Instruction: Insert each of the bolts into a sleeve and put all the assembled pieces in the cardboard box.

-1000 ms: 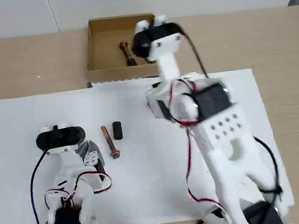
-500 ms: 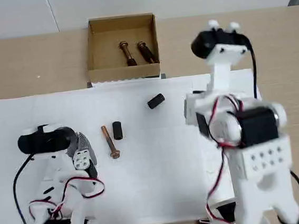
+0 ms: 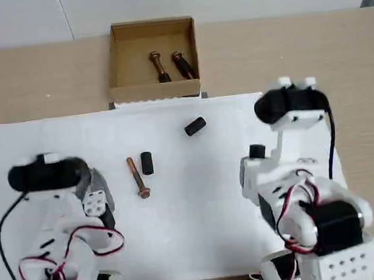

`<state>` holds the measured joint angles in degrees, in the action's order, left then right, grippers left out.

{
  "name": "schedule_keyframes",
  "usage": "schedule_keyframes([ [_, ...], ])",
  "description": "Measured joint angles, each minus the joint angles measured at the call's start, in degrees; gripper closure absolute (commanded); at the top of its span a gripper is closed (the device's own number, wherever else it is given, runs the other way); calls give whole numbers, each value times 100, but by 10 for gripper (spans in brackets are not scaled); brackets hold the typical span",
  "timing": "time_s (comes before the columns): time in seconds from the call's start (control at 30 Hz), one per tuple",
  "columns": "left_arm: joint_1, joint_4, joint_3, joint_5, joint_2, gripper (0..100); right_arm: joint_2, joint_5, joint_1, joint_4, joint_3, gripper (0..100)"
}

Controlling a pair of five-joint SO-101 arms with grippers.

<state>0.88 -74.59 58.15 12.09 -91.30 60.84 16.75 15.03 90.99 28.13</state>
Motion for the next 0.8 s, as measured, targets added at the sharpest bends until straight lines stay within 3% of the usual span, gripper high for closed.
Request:
schedule_keyframes([
  [0.2, -396, -343, -1248, 0, 1749, 994, 633, 0, 0, -62, 633, 995],
  [0.5, -1688, -1020, -2593, -167, 3560, 994, 1442, 0, 0, -70, 1363, 995],
  [0.6, -1837, -1222, -2848, -949, 3974, 994, 1705, 0, 0, -70, 1556, 995],
  [0.8, -1873, -1503, -2919, -3833, 4651, 994, 2198, 0, -18, -70, 2084, 995],
])
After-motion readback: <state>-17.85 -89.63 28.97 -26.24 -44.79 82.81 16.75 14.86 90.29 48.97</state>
